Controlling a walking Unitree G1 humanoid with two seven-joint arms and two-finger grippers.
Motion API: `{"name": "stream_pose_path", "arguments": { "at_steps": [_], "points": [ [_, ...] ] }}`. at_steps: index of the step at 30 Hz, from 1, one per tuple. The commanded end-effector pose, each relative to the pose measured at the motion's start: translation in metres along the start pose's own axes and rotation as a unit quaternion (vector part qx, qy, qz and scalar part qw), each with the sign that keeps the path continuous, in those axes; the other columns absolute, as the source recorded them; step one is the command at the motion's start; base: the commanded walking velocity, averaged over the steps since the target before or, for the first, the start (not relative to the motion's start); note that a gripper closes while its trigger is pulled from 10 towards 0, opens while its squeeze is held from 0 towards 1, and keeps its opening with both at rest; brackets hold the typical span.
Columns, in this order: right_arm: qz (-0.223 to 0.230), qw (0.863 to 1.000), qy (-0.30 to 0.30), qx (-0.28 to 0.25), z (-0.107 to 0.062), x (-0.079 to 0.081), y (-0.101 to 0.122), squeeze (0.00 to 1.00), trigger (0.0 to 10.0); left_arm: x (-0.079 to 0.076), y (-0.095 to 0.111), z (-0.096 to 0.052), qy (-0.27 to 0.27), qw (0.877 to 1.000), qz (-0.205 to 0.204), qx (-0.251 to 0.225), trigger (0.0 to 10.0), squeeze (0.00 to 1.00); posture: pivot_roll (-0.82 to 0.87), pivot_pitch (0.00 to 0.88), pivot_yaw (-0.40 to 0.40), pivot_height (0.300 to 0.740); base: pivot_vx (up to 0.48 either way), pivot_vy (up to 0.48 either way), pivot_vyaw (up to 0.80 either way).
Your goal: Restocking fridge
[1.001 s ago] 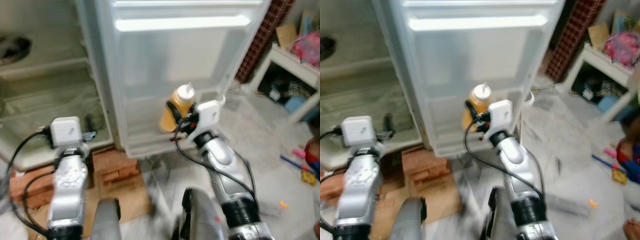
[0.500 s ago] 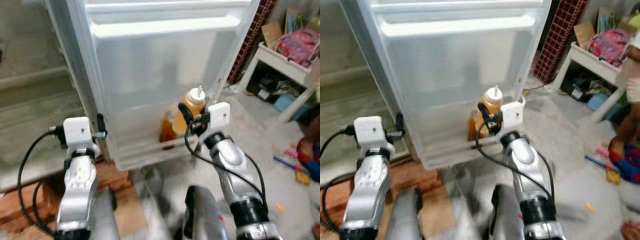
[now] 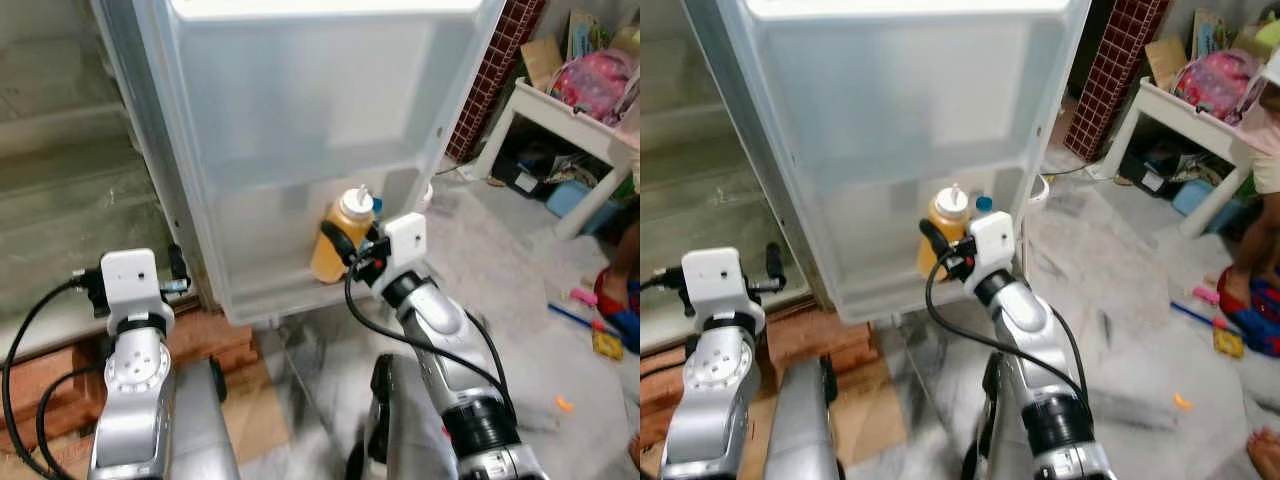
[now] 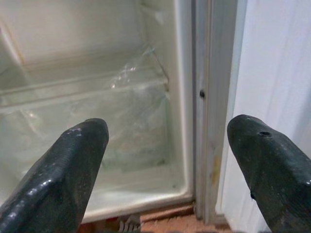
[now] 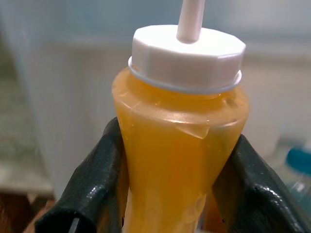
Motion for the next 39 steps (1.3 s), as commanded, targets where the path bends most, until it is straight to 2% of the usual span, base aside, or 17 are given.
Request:
{"name": "stream_pose_path", "arguments": {
  "at_steps": [1, 6, 9, 11, 16, 18, 21, 23, 26, 28, 31, 34, 36, 39],
  "points": [
    [-0.019, 1.0, 0.015, -0.014, 0.006, 0.004, 0.006, 0.0, 10.0, 0.001, 0.007, -0.003, -0.008, 1.0, 0.003, -0.012, 10.0, 0.0, 0.13, 0.053, -0.058, 0.468, 0.0, 0.0, 0.0],
    [-0.038, 0.998, 0.044, -0.023, 0.021, 0.012, 0.008, 0.0, 10.0, -0.004, 0.012, -0.012, -0.028, 0.999, 0.015, -0.022, 10.0, 0.0, 0.17, 0.086, -0.065, 0.468, 0.0, 0.0, 0.0],
    [-0.044, 0.997, 0.054, -0.028, 0.029, 0.017, 0.01, 0.0, 10.0, -0.002, 0.014, -0.018, -0.027, 0.999, 0.015, -0.021, 10.0, 0.0, 0.19, 0.11, -0.071, 0.468, 0.0, 0.0, 0.0],
    [-0.054, 0.996, 0.064, -0.035, 0.043, 0.023, 0.015, 0.0, 10.0, 0.0, 0.014, -0.027, -0.031, 0.999, 0.018, -0.015, 10.0, 0.0, 0.23, 0.153, -0.082, 0.468, 0.0, 0.0, 0.0],
    [-0.074, 0.994, 0.064, -0.041, 0.052, 0.027, 0.017, 0.0, 10.0, 0.004, 0.016, -0.04, -0.036, 0.999, 0.02, -0.011, 10.0, 0.0, 0.26, 0.197, -0.09, 0.468, 0.0, 0.0, 0.0],
    [-0.116, 0.991, 0.061, -0.037, 0.058, 0.028, 0.014, 0.0, 10.0, 0.007, 0.019, -0.05, -0.039, 0.999, 0.024, -0.007, 10.0, 0.0, 0.29, 0.223, -0.093, 0.468, 0.0, 0.0, 0.0],
    [-0.141, 0.988, 0.052, -0.028, 0.06, 0.026, 0.009, 0.0, 10.0, 0.007, 0.02, -0.056, -0.042, 0.999, 0.027, -0.004, 10.0, 0.0, 0.31, 0.238, -0.095, 0.468, 0.0, 0.0, 0.0],
    [-0.188, 0.981, 0.043, -0.029, 0.063, 0.026, 0.008, 0.0, 10.0, 0.009, 0.023, -0.064, -0.044, 0.999, 0.03, -0.001, 10.0, 0.0, 0.33, 0.258, -0.097, 0.468, 0.0, 0.0, 0.0],
    [-0.247, 0.967, 0.03, -0.049, 0.069, 0.026, 0.019, 0.0, 10.0, 0.011, 0.024, -0.069, -0.045, 0.998, 0.034, 0.002, 10.0, 0.0, 0.34, 0.268, -0.097, 0.468, 0.0, 0.0, 0.0],
    [-0.262, 0.963, 0.017, -0.061, 0.072, 0.024, 0.026, 0.0, 10.0, 0.012, 0.025, -0.07, -0.043, 0.998, 0.036, 0.005, 10.0, 0.0, 0.34, 0.27, -0.097, 0.468, 0.0, 0.0, 0.0],
    [-0.275, 0.957, -0.002, -0.091, 0.078, 0.021, 0.045, 0.0, 10.0, 0.014, 0.025, -0.071, -0.041, 0.998, 0.038, 0.007, 10.0, 0.0, 0.34, 0.272, -0.099, 0.468, 0.0, 0.0, 0.0],
    [-0.274, 0.957, -0.004, -0.09, 0.08, 0.02, 0.046, 0.0, 10.0, 0.015, 0.024, -0.071, -0.041, 0.998, 0.04, 0.009, 10.0, 0.0, 0.34, 0.273, -0.1, 0.468, 0.0, 0.0, 0.0],
    [-0.273, 0.96, -0.013, -0.052, 0.077, 0.016, 0.028, 0.0, 10.0, 0.014, 0.019, -0.075, -0.045, 0.998, 0.034, 0.029, 10.0, 0.0, 0.34, 0.273, -0.104, 0.468, 0.0, 0.0, 0.0],
    [-0.224, 0.974, -0.034, 0.011, 0.072, 0.009, 0.001, 0.0, 10.0, 0.015, 0.015, -0.079, -0.047, 0.997, 0.034, 0.04, 10.0, 0.0, 0.35, 0.273, -0.106, 0.468, 0.0, 0.0, 0.0]
  ]
}}
Point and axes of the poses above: a point about 5 cm out from each wrist's last joint towards the gripper, its own z axis pointing out of the wrist towards the gripper, its own y axis along the axis of the wrist's last joint, x = y × z, the point moved 5 cm from there along z, pointing out of the wrist towards the gripper, and after that the axes turned 2 degrees about z, right-handed, at the moved point
